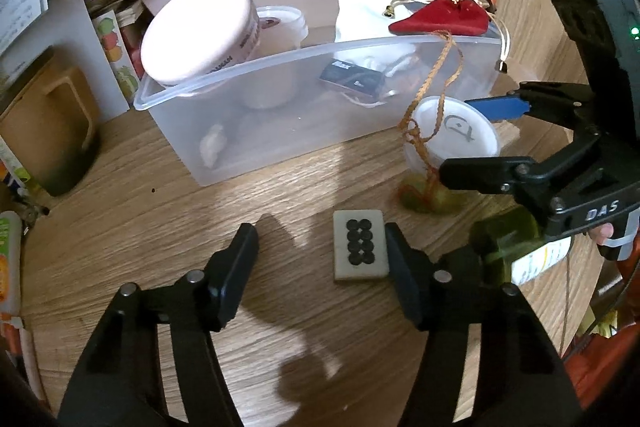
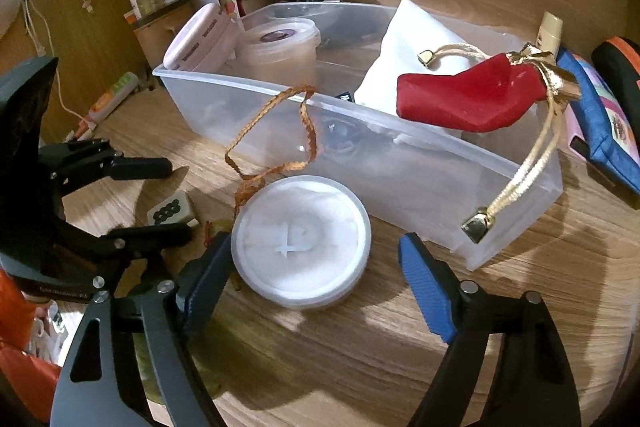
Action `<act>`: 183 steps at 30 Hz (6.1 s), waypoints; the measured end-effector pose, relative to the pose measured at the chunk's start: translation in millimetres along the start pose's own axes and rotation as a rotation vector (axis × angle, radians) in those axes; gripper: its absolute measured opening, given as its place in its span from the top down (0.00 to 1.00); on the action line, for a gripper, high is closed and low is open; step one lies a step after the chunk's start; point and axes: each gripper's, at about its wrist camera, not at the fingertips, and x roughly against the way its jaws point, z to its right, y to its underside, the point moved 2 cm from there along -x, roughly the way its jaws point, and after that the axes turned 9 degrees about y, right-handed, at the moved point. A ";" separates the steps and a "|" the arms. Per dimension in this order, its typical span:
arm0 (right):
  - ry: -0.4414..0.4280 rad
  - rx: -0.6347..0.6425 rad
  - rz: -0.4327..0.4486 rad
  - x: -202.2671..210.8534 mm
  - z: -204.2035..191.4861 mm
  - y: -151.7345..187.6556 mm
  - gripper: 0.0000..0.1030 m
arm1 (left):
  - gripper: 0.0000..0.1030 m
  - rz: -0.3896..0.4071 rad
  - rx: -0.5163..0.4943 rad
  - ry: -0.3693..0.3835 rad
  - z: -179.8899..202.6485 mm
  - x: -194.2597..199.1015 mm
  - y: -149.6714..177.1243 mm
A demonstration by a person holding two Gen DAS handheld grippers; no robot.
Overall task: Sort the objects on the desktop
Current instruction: 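Grasp the white domino tile with the left tool while the right tool grasps the white container, then carry the domino tile and white container over the clear plastic box, then open the right tool to drop the container while the left tool releases the tile into the box, then move the left tool to the green pump bottle while the right tool approaches the gourd ornament, then grasp the green pump bottle with the left tool while the right tool grasps the gourd ornament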
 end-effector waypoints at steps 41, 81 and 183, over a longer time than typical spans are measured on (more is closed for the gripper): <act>0.076 -0.094 0.152 72.7 32.4 7.9 0.39 | 0.77 0.189 0.068 -0.001 -2.3 46.1 -20.8; 0.034 -0.083 0.232 48.0 62.8 -64.8 0.39 | 0.77 0.236 0.044 0.094 12.0 20.3 -107.0; 0.020 0.007 0.206 68.6 48.9 12.6 0.20 | 0.08 0.033 0.110 0.143 102.4 -11.7 -10.3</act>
